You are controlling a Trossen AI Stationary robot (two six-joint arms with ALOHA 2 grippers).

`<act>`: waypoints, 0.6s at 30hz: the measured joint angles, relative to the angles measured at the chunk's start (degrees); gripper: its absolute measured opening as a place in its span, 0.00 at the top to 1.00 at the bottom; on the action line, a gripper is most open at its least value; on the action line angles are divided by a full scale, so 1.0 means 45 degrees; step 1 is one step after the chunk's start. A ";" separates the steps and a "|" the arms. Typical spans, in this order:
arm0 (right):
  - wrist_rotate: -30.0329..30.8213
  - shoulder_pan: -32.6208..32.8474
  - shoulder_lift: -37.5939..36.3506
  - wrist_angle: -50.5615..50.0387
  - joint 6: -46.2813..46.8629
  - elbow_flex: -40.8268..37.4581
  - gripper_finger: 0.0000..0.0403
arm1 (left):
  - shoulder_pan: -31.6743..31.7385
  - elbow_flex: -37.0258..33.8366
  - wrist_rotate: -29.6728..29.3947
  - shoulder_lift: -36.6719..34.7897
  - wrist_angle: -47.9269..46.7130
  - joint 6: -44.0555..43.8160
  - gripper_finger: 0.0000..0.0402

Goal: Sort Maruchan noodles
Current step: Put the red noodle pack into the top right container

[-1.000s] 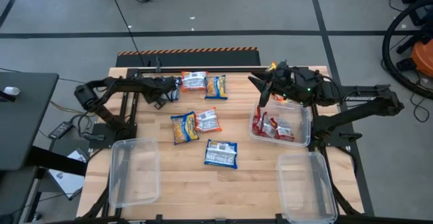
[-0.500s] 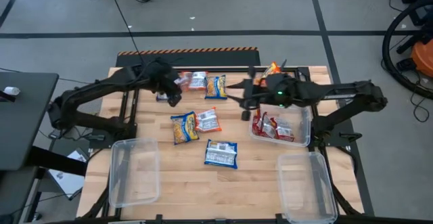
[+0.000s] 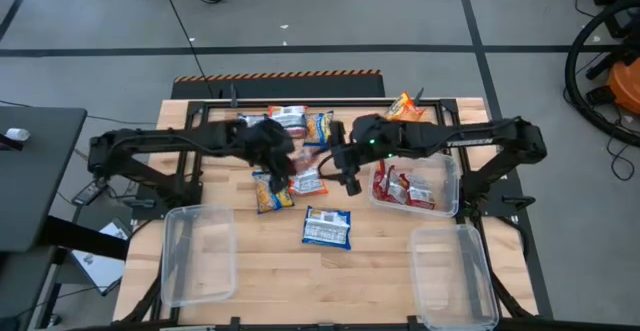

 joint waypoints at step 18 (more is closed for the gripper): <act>0.0950 0.0283 0.0574 -0.2699 -0.4265 0.0010 0.46 | -0.0552 0.0000 0.0316 0.2472 0.4230 -0.0597 0.69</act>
